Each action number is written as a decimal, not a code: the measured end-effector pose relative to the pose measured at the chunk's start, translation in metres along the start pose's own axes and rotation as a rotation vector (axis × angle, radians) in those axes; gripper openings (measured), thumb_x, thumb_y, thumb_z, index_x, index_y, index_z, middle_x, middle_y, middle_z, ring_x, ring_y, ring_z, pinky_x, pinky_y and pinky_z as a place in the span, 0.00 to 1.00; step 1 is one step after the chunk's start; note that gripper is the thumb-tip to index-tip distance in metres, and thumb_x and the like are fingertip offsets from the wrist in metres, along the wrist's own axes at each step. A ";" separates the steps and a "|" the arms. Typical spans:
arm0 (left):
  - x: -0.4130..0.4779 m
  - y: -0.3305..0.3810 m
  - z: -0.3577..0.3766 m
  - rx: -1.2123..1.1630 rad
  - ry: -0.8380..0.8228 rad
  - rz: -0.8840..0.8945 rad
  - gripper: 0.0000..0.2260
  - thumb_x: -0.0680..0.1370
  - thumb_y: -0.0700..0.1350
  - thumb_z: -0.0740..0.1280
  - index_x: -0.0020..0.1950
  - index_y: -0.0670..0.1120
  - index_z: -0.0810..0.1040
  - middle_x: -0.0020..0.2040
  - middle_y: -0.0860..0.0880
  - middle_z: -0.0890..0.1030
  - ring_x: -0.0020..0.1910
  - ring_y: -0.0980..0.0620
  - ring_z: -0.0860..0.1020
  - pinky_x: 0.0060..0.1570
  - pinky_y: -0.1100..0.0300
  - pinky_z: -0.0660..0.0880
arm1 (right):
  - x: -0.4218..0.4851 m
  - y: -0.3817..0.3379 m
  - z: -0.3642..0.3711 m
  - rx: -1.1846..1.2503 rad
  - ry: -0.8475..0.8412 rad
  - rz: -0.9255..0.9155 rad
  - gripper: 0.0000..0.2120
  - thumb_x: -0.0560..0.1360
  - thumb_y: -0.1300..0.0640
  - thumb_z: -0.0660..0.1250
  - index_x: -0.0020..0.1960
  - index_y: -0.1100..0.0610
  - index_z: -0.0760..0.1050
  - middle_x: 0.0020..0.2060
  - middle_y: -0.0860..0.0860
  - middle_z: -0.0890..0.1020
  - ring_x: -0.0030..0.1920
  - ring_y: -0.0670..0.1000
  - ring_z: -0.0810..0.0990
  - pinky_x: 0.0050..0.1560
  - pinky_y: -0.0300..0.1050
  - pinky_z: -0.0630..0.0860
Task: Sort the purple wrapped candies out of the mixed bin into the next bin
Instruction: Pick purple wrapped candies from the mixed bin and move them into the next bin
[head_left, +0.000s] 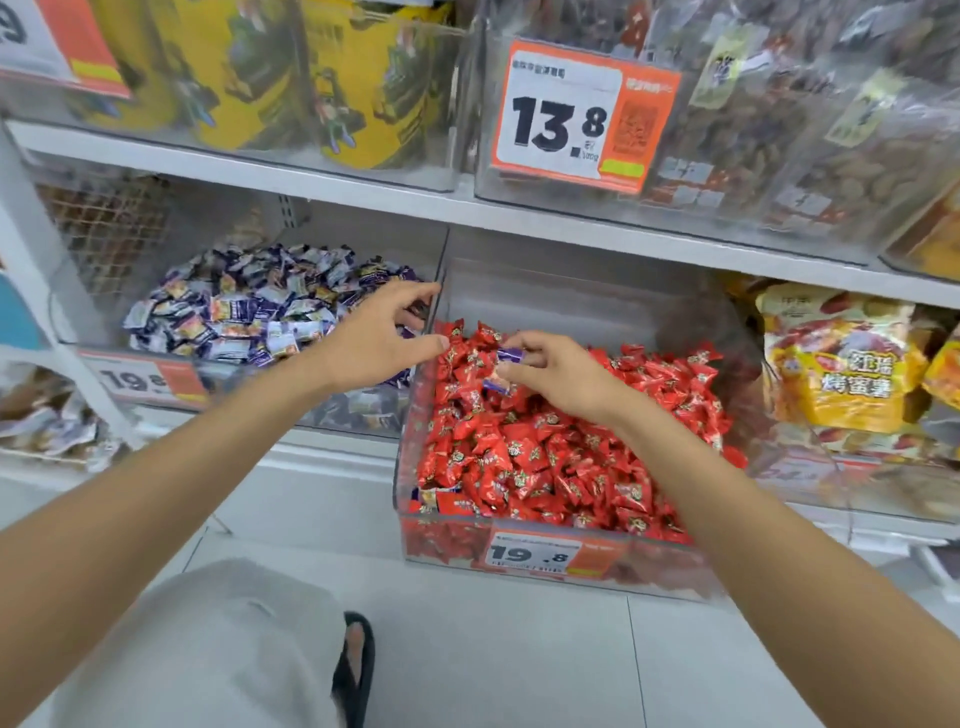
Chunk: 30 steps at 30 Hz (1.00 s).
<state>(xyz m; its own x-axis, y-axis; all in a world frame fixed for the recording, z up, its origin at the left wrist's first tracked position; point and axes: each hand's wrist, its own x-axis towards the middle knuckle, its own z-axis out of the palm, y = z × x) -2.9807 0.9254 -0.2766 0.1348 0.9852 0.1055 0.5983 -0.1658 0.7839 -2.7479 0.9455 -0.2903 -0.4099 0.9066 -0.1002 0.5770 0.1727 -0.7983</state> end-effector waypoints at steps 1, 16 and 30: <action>0.000 -0.002 0.001 -0.021 0.003 -0.006 0.27 0.76 0.46 0.70 0.74 0.50 0.67 0.71 0.56 0.64 0.55 0.59 0.74 0.43 0.81 0.67 | -0.002 0.000 -0.006 -0.013 -0.026 0.012 0.12 0.79 0.55 0.67 0.62 0.53 0.76 0.46 0.49 0.83 0.36 0.45 0.77 0.43 0.42 0.71; -0.009 -0.005 0.009 -0.153 0.050 0.000 0.25 0.77 0.45 0.69 0.73 0.54 0.68 0.70 0.61 0.64 0.55 0.66 0.73 0.49 0.74 0.68 | -0.016 -0.022 -0.002 -0.685 0.041 -0.269 0.26 0.74 0.72 0.57 0.69 0.56 0.74 0.68 0.54 0.74 0.68 0.54 0.73 0.72 0.45 0.64; -0.023 0.006 0.016 -0.223 0.151 -0.045 0.20 0.78 0.47 0.68 0.70 0.54 0.72 0.63 0.52 0.76 0.58 0.62 0.74 0.53 0.66 0.67 | -0.030 -0.021 0.027 -0.159 -0.364 -0.086 0.11 0.71 0.53 0.75 0.38 0.56 0.76 0.33 0.47 0.73 0.32 0.42 0.69 0.35 0.37 0.65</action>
<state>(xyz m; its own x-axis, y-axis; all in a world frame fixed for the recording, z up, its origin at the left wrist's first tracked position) -2.9680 0.9014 -0.2841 -0.0170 0.9894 0.1444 0.4099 -0.1248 0.9036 -2.7674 0.9043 -0.2866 -0.6685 0.6955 -0.2636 0.6199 0.3253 -0.7141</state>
